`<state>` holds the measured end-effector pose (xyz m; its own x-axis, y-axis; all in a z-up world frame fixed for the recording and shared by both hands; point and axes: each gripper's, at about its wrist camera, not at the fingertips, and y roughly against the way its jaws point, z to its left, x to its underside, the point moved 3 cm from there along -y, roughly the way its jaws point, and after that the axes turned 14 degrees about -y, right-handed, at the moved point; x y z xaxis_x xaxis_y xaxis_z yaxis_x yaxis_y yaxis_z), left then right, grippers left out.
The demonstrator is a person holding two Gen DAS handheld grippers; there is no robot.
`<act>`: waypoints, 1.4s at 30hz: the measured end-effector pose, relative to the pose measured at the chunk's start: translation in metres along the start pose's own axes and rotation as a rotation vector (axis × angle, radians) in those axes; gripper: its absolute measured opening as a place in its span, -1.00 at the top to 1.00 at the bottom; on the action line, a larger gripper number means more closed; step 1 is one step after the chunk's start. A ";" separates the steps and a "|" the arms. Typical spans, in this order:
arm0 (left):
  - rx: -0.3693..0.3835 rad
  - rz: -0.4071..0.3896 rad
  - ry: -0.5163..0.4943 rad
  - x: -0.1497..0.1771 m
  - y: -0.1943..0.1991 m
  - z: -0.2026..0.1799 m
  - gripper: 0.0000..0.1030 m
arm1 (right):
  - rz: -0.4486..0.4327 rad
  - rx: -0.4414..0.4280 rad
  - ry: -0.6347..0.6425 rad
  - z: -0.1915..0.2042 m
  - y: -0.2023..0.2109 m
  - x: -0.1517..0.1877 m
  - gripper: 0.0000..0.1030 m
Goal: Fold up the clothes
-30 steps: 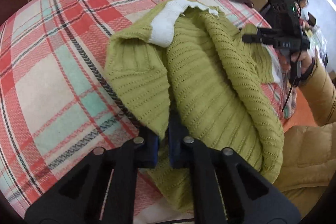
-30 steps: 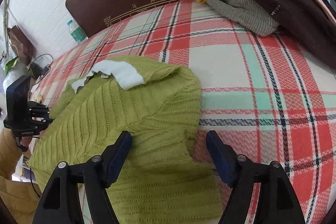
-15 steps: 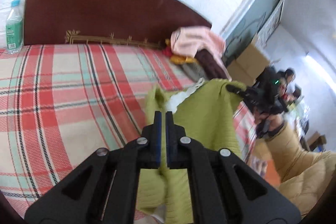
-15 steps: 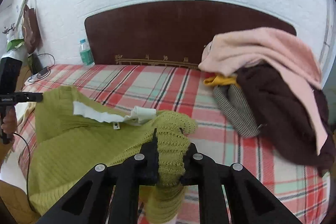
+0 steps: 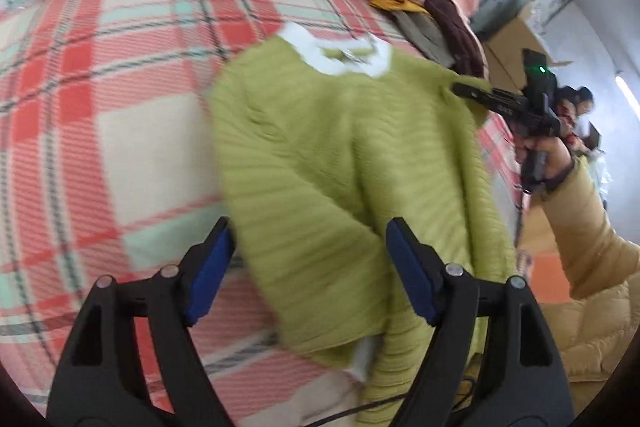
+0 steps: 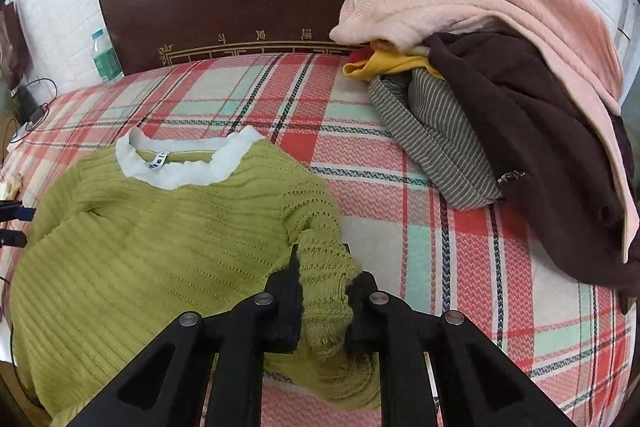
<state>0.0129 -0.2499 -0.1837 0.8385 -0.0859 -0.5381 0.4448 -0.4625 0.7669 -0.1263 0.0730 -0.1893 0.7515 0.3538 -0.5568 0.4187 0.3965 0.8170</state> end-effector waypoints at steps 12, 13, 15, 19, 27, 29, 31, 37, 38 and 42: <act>-0.252 -0.217 0.142 -0.049 0.102 0.046 0.87 | -0.077 -0.037 0.068 0.027 0.025 -0.015 0.73; -0.278 -0.228 0.143 -0.055 0.114 0.051 0.87 | -0.092 -0.041 0.080 0.031 0.028 -0.020 0.73; -0.359 -0.238 0.124 -0.066 0.134 0.059 0.87 | -0.121 -0.041 0.110 0.039 0.031 -0.030 0.73; -0.379 -0.105 0.028 -0.060 0.127 0.070 0.86 | -0.028 -0.056 0.138 0.045 0.004 -0.040 0.68; -0.492 0.111 -0.115 -0.021 0.097 0.074 0.30 | 0.083 -0.061 0.213 0.047 -0.012 -0.047 0.08; -0.430 -0.038 -0.074 -0.044 0.122 0.078 -0.10 | 0.035 -0.130 0.182 0.051 -0.004 -0.064 -0.22; -0.361 -0.156 -0.040 -0.067 0.137 0.082 -0.48 | 0.017 -0.164 0.200 0.067 -0.010 -0.077 -0.43; -0.330 -0.122 -0.070 -0.122 0.107 0.084 -0.56 | 0.138 -0.255 0.241 0.119 -0.076 -0.094 -0.43; -0.323 -0.047 -0.094 -0.124 0.084 0.086 -0.56 | 0.163 -0.272 0.238 0.124 -0.086 -0.095 -0.43; -0.309 0.178 -0.144 -0.109 0.010 0.096 -0.52 | 0.277 -0.343 0.231 0.141 -0.119 -0.092 -0.34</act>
<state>-0.1041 -0.3298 -0.1514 0.8683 -0.2739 -0.4136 0.3884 -0.1431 0.9103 -0.1733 -0.1260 -0.2146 0.6622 0.6482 -0.3760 -0.0020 0.5033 0.8641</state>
